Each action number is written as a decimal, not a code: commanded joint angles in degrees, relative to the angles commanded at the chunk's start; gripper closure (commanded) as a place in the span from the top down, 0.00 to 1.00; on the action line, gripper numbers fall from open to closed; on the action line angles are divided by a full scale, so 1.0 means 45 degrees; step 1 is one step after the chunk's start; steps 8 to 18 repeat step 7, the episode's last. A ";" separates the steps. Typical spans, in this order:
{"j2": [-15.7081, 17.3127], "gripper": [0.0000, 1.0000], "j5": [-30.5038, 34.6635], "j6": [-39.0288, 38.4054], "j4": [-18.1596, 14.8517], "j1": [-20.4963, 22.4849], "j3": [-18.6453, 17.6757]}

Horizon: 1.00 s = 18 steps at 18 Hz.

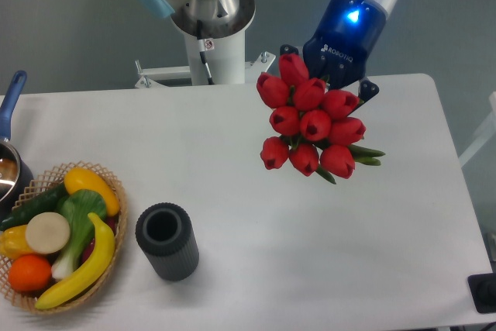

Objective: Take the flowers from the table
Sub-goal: 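Lift the red tulip bunch up off the table by its stems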

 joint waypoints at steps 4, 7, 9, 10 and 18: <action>0.0000 0.36 -0.0019 -0.0019 0.0000 -0.0058 0.0000; 0.0000 0.36 -0.0020 -0.0020 0.0000 -0.0059 0.0059; 0.0000 0.36 -0.0020 -0.0020 0.0000 -0.0059 0.0059; 0.0000 0.36 -0.0020 -0.0020 0.0000 -0.0059 0.0059; 0.0000 0.36 -0.0020 -0.0020 0.0000 -0.0059 0.0059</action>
